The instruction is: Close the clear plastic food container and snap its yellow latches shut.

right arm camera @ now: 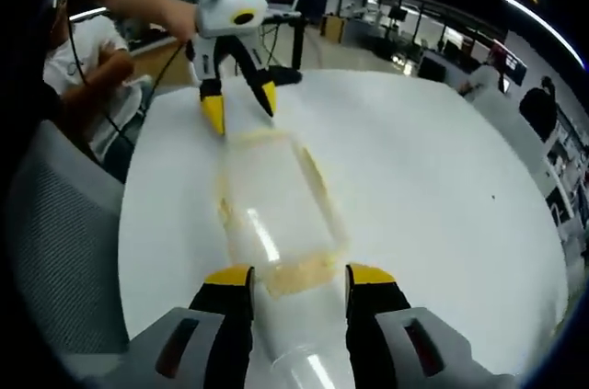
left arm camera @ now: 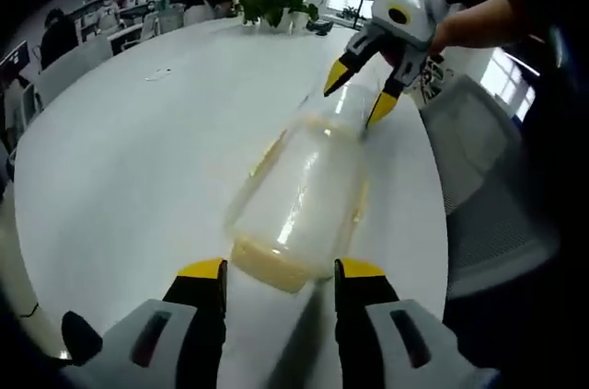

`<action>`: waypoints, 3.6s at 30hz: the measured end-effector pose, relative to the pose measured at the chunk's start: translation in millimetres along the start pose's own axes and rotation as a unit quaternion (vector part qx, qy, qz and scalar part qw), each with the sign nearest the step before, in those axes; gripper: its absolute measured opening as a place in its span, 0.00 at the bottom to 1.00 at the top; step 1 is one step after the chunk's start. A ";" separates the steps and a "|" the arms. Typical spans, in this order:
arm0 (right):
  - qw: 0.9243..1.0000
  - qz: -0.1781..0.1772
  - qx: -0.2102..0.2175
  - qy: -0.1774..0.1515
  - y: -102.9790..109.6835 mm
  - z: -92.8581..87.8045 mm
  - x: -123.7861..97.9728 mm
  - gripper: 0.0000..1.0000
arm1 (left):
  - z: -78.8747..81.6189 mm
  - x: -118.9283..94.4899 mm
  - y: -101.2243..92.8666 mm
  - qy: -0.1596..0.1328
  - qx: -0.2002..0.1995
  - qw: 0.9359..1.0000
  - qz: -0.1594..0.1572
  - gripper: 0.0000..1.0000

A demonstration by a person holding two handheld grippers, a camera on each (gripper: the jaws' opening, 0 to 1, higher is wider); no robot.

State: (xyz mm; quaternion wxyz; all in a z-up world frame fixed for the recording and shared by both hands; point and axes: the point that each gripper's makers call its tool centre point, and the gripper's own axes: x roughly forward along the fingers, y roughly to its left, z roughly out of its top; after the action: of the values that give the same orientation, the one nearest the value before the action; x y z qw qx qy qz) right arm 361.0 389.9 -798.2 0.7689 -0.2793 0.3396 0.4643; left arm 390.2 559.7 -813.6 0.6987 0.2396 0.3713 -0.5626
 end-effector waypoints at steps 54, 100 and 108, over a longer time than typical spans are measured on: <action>0.978 0.098 -0.118 0.140 4.7 -21.6 37.2 0.40 | -10.0 22.4 -4.3 0.081 0.185 0.978 -0.060 0.39; 0.977 0.106 -0.129 0.135 4.3 -0.7 15.4 0.39 | -0.9 -5.0 -13.9 0.093 0.156 0.982 -0.042 0.37; 0.978 0.115 -0.122 0.121 3.0 5.7 7.4 0.38 | 6.3 -12.5 -14.1 0.097 0.159 0.982 -0.036 0.37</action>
State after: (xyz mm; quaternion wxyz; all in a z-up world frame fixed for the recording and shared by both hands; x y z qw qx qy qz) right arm 362.3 399.3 -800.8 0.6237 -0.3839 0.4005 0.5506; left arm 377.0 559.1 -798.8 0.5916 0.3871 0.3515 -0.6137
